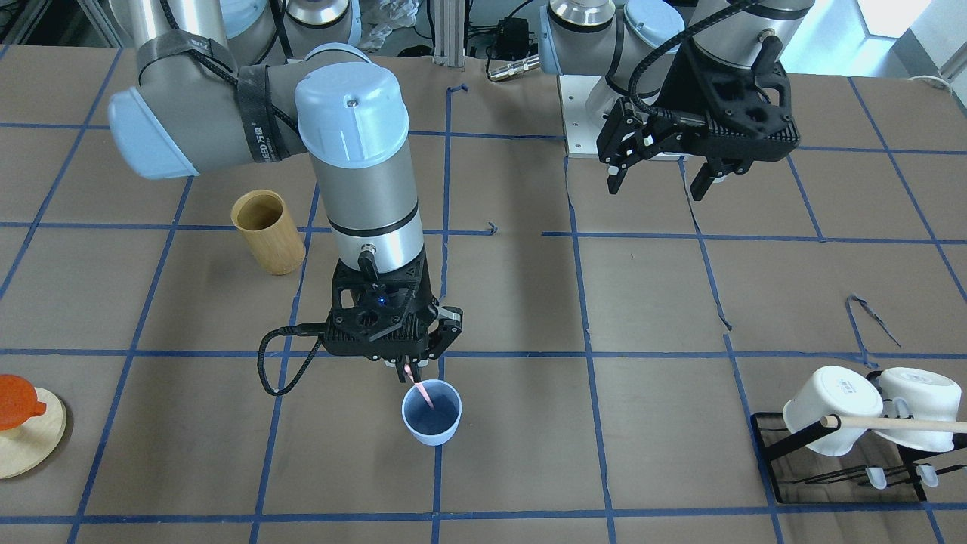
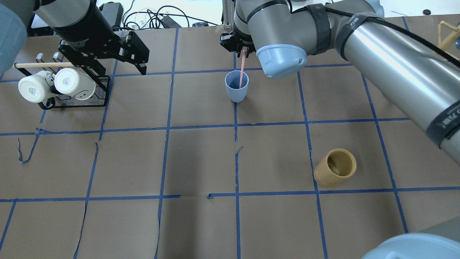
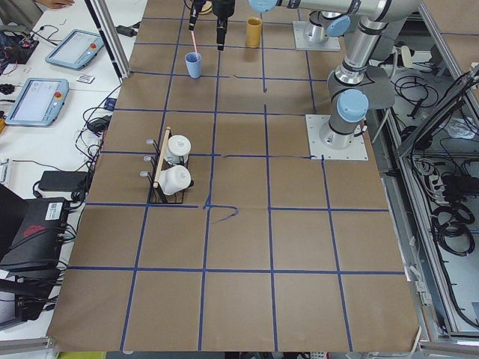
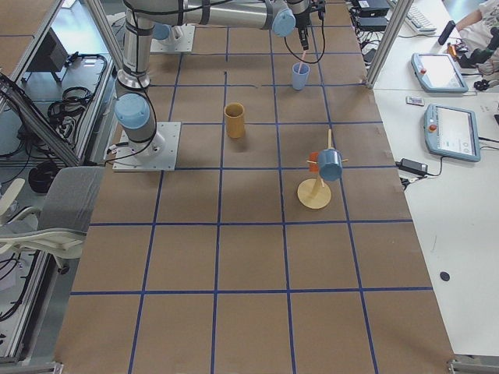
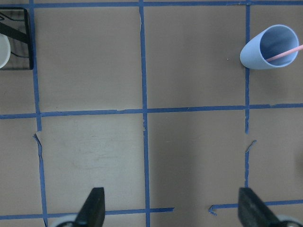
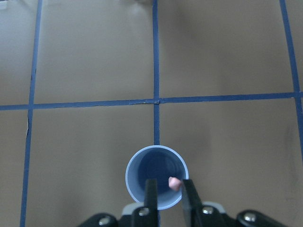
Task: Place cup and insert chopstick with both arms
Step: 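Open the right gripper and raise it away from the cup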
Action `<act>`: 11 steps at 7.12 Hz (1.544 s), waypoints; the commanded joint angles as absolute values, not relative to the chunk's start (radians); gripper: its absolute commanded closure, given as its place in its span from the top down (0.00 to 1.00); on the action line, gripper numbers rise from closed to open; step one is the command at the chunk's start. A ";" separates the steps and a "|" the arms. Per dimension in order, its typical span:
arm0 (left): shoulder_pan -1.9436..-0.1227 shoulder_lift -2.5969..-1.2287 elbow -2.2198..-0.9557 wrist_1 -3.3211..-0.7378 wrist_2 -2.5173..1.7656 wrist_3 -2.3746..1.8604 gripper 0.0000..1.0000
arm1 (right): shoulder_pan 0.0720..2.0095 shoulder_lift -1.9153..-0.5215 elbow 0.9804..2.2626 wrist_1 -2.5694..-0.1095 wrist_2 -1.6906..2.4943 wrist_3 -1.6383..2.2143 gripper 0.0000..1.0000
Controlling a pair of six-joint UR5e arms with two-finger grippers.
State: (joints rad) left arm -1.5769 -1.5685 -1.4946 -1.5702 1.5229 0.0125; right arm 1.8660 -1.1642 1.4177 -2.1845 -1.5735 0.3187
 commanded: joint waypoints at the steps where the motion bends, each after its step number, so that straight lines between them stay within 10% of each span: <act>1: -1.577 -1.566 -1.496 -1.569 1.523 0.012 1.00 | 1.864 -1.175 1.398 -2.188 -1.569 0.311 0.84; 5: -1.575 -1.566 -1.494 -1.572 1.523 0.012 1.00 | 1.705 -1.334 1.206 -1.670 -1.551 0.079 0.91; 11: -1.575 -1.560 -1.506 -1.566 1.520 0.012 1.00 | 1.615 -1.569 1.425 -1.493 -1.552 -0.046 1.00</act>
